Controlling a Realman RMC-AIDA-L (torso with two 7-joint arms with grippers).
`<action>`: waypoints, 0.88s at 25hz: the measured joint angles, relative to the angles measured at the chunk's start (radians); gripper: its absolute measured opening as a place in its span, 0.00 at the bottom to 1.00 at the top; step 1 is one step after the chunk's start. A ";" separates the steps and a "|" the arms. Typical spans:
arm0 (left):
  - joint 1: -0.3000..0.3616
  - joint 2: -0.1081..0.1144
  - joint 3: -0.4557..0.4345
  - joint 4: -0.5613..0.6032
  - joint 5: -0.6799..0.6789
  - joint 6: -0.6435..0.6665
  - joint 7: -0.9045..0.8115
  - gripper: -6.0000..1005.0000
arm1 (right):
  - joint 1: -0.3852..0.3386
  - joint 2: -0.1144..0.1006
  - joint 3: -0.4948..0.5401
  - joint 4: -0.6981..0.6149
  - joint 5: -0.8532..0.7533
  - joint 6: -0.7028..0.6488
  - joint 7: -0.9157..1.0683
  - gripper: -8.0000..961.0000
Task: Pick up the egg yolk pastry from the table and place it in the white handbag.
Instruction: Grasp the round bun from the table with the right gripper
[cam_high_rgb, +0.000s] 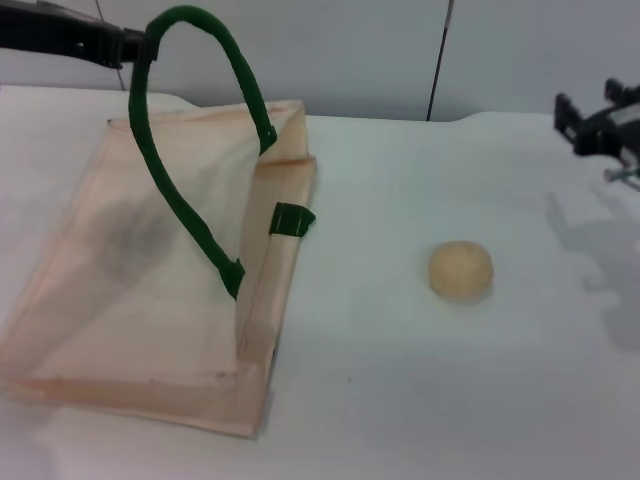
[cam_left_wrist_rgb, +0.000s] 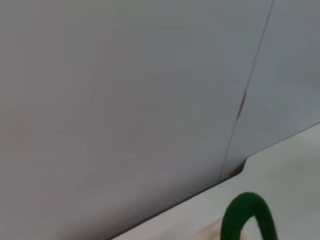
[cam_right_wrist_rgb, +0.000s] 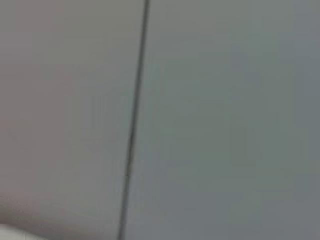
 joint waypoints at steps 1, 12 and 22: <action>0.003 0.000 -0.002 0.017 -0.007 -0.009 -0.004 0.13 | -0.004 0.000 -0.002 -0.007 -0.002 0.024 0.002 0.64; 0.005 0.015 -0.008 0.189 0.003 -0.068 -0.061 0.13 | -0.073 0.000 -0.016 0.037 -0.086 0.146 0.014 0.64; -0.030 0.019 -0.045 0.288 0.010 -0.133 -0.074 0.12 | -0.110 -0.001 -0.017 0.087 -0.315 0.268 0.190 0.64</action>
